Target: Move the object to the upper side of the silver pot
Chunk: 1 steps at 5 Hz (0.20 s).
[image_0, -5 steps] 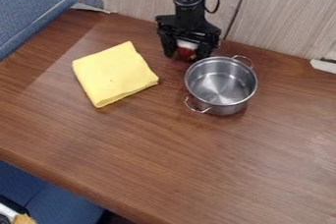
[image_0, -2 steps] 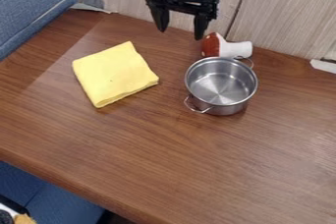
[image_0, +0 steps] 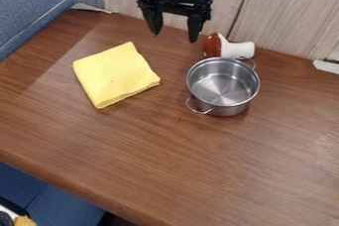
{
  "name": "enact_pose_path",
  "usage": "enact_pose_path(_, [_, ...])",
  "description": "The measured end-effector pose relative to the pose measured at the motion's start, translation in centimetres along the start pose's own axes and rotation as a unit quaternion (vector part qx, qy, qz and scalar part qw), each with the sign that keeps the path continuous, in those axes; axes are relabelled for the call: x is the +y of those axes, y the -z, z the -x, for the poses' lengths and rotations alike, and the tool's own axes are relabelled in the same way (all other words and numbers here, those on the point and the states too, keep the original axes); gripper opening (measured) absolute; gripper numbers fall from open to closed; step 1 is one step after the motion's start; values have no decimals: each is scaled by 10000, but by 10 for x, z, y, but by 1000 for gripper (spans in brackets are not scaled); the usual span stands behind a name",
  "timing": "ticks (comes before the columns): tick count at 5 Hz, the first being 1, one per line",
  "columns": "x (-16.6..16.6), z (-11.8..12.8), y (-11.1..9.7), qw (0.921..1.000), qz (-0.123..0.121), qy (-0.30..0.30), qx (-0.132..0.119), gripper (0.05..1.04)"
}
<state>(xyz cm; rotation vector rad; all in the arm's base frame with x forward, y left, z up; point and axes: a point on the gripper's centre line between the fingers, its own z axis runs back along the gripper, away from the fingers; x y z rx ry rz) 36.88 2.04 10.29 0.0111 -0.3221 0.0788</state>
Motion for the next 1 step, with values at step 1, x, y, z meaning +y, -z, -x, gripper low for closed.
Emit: enact_pose_path(1, [0, 0, 0, 10000, 0, 15, 0, 1001])
